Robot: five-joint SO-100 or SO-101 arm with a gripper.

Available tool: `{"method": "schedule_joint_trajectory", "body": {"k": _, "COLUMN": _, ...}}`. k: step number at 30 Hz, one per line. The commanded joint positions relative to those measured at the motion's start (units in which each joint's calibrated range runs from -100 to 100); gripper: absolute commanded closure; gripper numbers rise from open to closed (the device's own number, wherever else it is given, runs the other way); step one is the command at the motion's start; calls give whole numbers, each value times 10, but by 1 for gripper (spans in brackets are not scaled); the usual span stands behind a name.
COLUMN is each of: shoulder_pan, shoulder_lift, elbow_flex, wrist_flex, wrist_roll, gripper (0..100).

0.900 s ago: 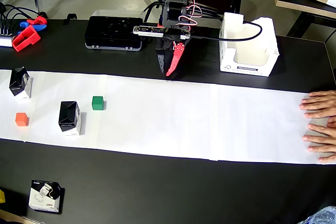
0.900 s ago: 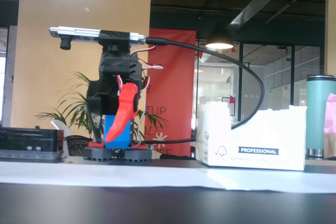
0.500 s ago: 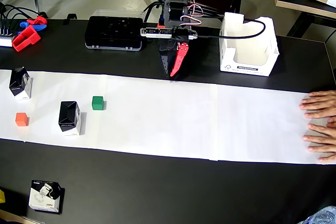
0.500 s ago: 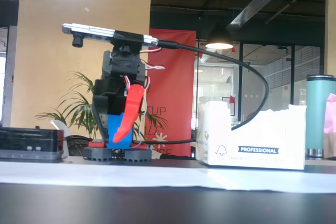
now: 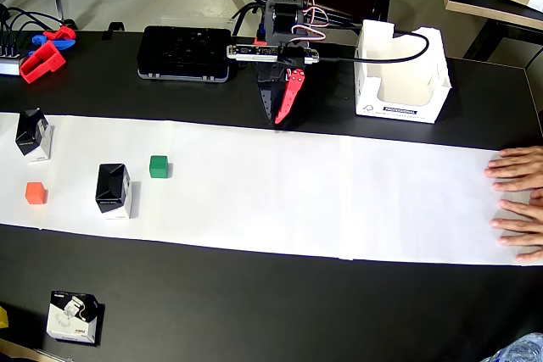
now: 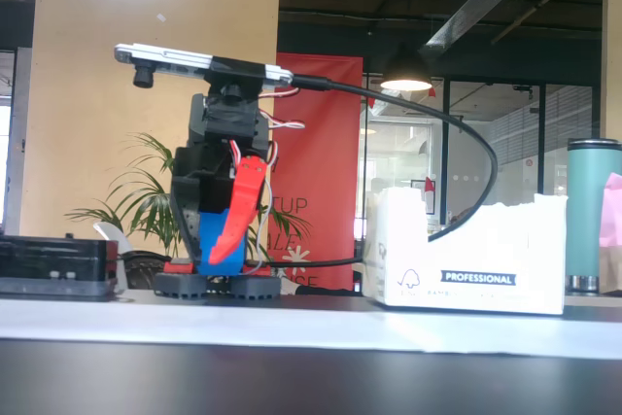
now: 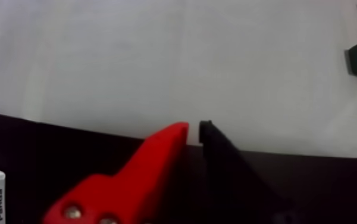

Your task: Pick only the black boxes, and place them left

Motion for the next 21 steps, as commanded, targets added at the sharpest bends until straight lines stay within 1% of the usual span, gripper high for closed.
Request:
{"method": "schedule_joint_trajectory", "body": {"k": 1, "shoulder_pan": -14, "shoulder_lift": -10, "elbow_flex": -29, "wrist_flex": 3, "wrist_roll": 4, "gripper": 100}}
{"method": "schedule_joint_trajectory", "body": {"k": 6, "shoulder_pan": -14, "shoulder_lift": -10, "elbow_flex": -41, "wrist_flex": 3, "wrist_roll": 4, "gripper": 100}}
{"method": "schedule_joint_trajectory", "body": {"k": 12, "shoulder_pan": -15, "shoulder_lift": -7, "elbow_flex": -105, "wrist_flex": 3, "wrist_roll": 2, "gripper": 100}}
{"method": "schedule_joint_trajectory", "body": {"k": 21, "shoulder_pan": -10, "shoulder_lift": 122, "elbow_flex": -216, "wrist_flex": 3, "wrist_roll": 1, "gripper": 100}}
